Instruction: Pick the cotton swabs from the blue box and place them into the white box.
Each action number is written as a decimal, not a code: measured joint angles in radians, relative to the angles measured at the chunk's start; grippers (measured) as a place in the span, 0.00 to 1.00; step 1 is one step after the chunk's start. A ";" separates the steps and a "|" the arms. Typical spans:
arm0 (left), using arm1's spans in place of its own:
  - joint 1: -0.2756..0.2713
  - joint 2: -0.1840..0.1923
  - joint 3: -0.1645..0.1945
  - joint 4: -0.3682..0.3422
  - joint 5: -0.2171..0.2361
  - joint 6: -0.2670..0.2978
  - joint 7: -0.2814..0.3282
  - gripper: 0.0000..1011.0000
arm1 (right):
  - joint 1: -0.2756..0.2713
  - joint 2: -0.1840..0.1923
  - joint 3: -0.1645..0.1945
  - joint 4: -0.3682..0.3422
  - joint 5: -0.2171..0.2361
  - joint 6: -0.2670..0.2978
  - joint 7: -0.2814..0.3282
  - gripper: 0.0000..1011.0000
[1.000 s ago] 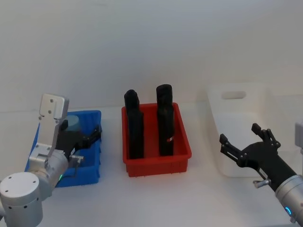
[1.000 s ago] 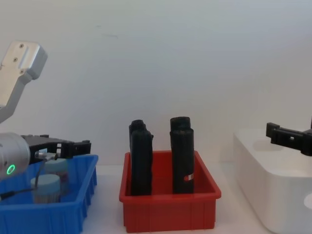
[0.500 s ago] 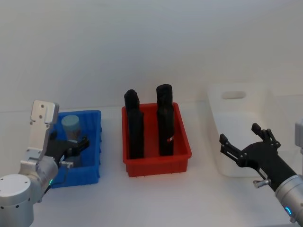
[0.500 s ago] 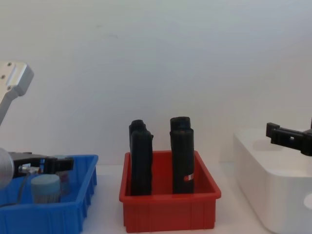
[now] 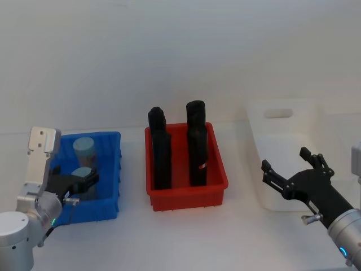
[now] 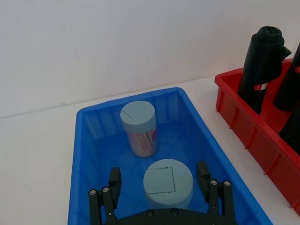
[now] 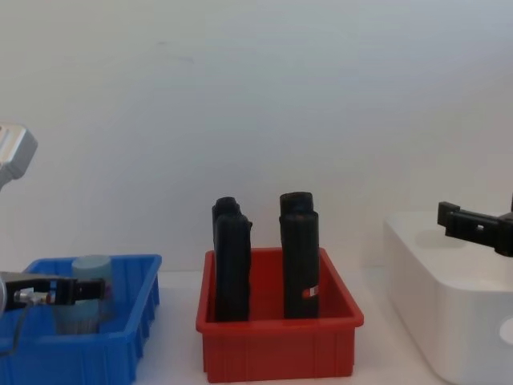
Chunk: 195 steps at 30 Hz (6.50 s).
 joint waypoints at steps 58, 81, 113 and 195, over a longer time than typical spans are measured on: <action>-0.019 0.001 -0.020 -0.062 0.030 -0.013 -0.147 0.66 | 0.000 0.000 0.000 0.000 0.000 0.000 0.000 0.99; -0.048 0.022 -0.013 -0.303 0.077 0.222 -0.340 0.66 | 0.000 0.000 0.000 0.000 0.000 0.000 0.000 0.99; -0.063 0.045 -0.015 -0.441 -0.015 0.333 -0.538 0.66 | 0.000 0.000 0.000 0.000 0.000 0.000 0.003 0.99; -0.064 0.047 -0.015 -0.455 -0.026 0.342 -0.557 0.66 | 0.291 -0.230 -0.162 0.162 -0.210 0.201 0.344 0.99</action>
